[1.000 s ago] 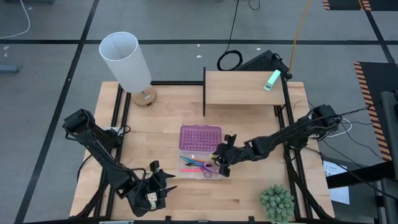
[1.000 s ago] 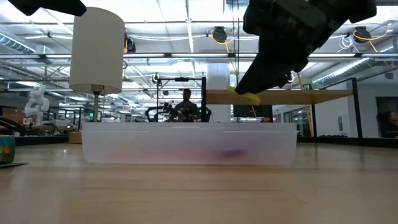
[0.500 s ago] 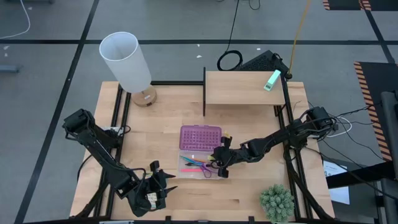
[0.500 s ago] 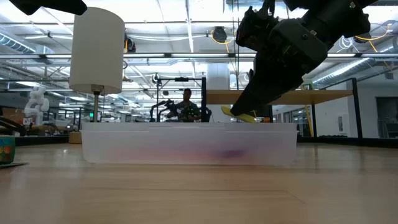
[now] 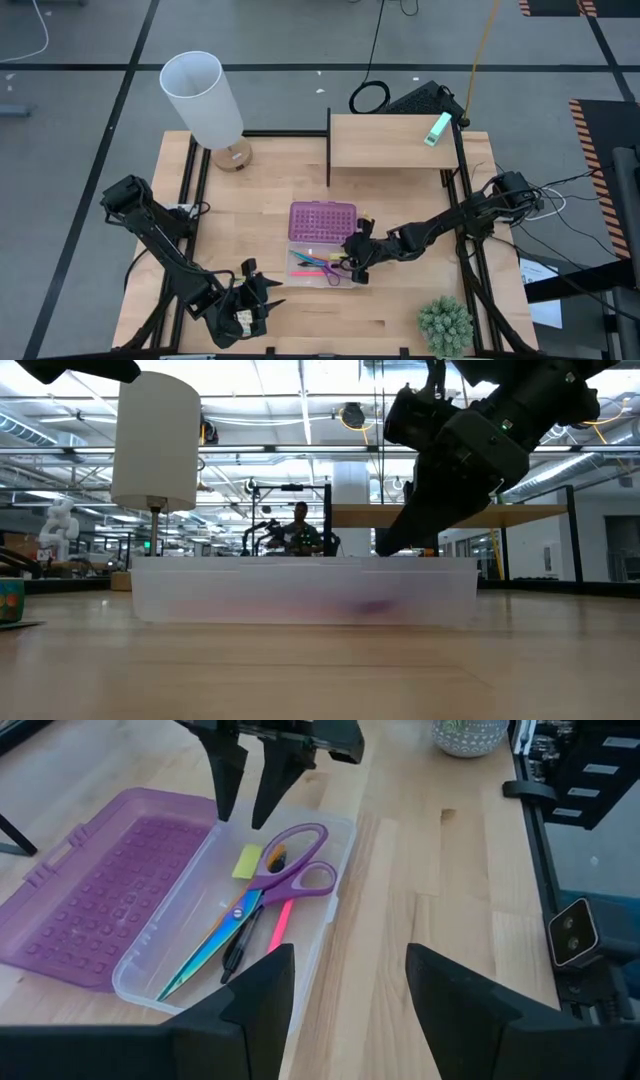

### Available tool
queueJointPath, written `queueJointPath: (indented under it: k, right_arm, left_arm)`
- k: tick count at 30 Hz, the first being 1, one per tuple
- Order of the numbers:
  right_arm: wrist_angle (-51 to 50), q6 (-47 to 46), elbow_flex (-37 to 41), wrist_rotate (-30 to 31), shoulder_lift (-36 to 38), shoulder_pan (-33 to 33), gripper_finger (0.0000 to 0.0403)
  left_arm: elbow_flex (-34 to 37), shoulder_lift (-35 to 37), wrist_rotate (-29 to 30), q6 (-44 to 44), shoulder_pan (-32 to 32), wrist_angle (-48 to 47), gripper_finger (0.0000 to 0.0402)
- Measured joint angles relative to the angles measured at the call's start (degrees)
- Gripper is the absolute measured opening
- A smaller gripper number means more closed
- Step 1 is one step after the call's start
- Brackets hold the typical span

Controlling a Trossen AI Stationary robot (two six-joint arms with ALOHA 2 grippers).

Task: Pack school essentials
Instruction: Put the green sticky notes into the violet plastic pencil case

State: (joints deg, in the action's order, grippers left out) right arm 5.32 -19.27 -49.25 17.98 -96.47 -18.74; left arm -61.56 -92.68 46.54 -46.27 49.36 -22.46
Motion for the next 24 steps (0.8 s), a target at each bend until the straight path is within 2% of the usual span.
queueJointPath:
  k: [5, 9, 15, 20, 24]
  right_arm:
    - [0.0, 0.5, 0.0, -0.4, 1.0, -0.1, 0.0183]
    - [-0.1, 1.8, 0.0, -4.0, 4.2, -0.1, 0.0192]
    - [-2.2, 3.9, 0.0, -5.2, 9.8, -0.2, 0.0189]
    - [-2.2, 5.6, 0.0, -4.8, 12.5, -0.2, 0.0188]
    - [-2.1, 5.6, 0.0, -4.8, 12.6, -0.3, 0.0188]
  left_arm:
    - [0.0, 0.0, -4.3, -1.3, 0.5, 0.3, 0.0198]
    - [0.0, -0.3, -9.2, -1.2, 3.5, 3.3, 0.0196]
    - [-5.8, -5.7, -12.1, -0.4, 7.8, 4.5, 0.0157]
    - [-15.2, -13.6, -16.6, -3.4, 8.9, -7.2, 0.0129]
    - [-20.7, -18.9, -20.0, -7.0, 9.9, -16.1, 0.0137]
